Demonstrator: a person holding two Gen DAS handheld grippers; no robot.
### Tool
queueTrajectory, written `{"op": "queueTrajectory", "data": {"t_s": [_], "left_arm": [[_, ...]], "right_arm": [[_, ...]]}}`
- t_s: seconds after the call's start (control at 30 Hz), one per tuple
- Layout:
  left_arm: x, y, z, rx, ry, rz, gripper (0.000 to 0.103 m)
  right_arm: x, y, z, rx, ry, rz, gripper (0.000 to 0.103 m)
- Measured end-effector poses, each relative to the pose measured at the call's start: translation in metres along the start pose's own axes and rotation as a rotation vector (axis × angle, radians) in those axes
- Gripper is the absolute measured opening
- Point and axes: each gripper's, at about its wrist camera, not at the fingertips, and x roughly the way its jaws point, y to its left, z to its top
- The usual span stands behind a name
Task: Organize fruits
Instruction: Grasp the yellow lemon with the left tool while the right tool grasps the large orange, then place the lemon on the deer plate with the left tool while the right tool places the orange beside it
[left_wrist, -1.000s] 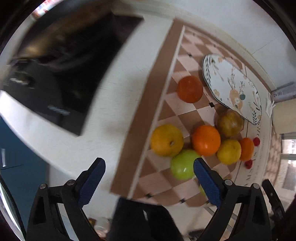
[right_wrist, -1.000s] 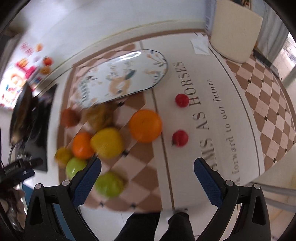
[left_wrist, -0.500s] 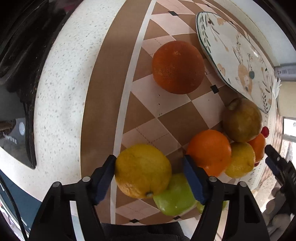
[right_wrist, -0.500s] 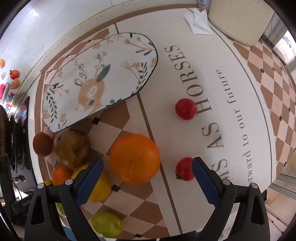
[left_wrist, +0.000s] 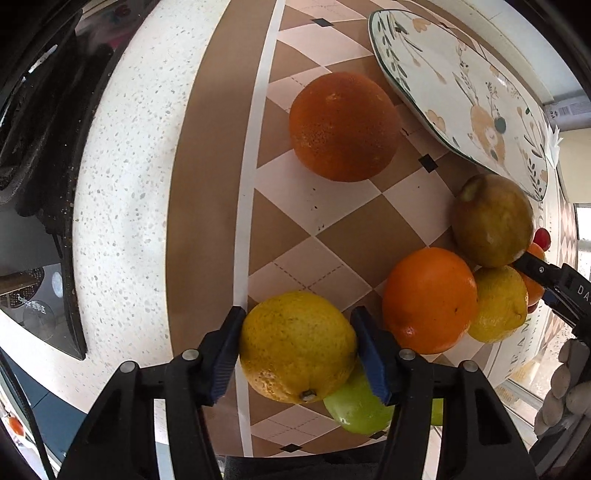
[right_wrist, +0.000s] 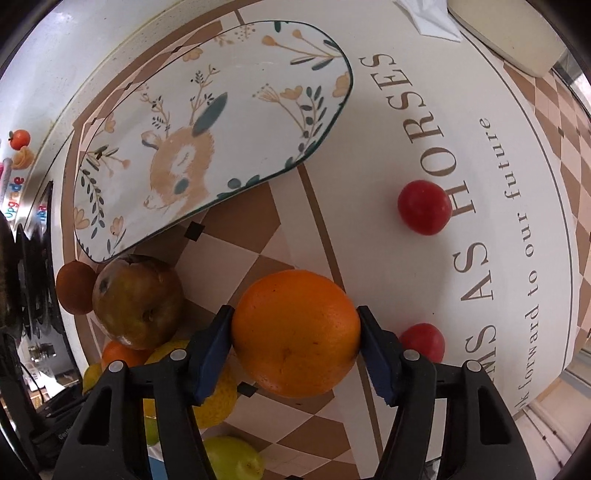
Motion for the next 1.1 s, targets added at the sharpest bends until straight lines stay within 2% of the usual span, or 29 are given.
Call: {"op": "queueTrajectory", "data": {"t_s": [0.13,0.27,0.37,0.5,0.6,0.7,0.87,0.97,1.1], "left_arm": [[-0.016,0.003,-0.004,-0.011,-0.026,-0.005,0.056],[-0.056,-0.001,-0.003,-0.015,-0.092,-0.032,0.056],[-0.09,-0.013,0.003,-0.013,-0.152,-0.063,0.056],[-0.127,-0.05,0.038,0.002,-0.209,-0.092,0.056],[-0.132,-0.082,0.078,0.004,-0.236,-0.085,0.056],[-0.122,-0.107,0.117,-0.013,-0.207,-0.102,0.056],[-0.076,-0.123,0.181,-0.063,-0.084,-0.128,0.056],[-0.051,-0.119,0.206,-0.099,-0.021,-0.128,0.056],[-0.038,-0.112,0.221,-0.14,0.029,-0.148,0.056]], "right_arm": [[-0.007,-0.003,-0.013,-0.002,-0.002,0.015,0.067],[-0.03,-0.007,-0.021,-0.044,-0.024,0.056,0.067],[-0.054,-0.005,-0.014,-0.07,-0.048,0.106,0.067],[-0.081,0.002,0.022,-0.133,-0.087,0.175,0.067],[-0.088,0.012,0.059,-0.199,-0.114,0.168,0.067],[-0.081,0.031,0.096,-0.264,-0.131,0.132,0.067],[-0.044,0.054,0.14,-0.325,-0.096,0.09,0.067],[-0.028,0.063,0.152,-0.362,-0.076,0.068,0.067],[-0.011,0.064,0.167,-0.39,-0.047,0.053,0.067]]}}
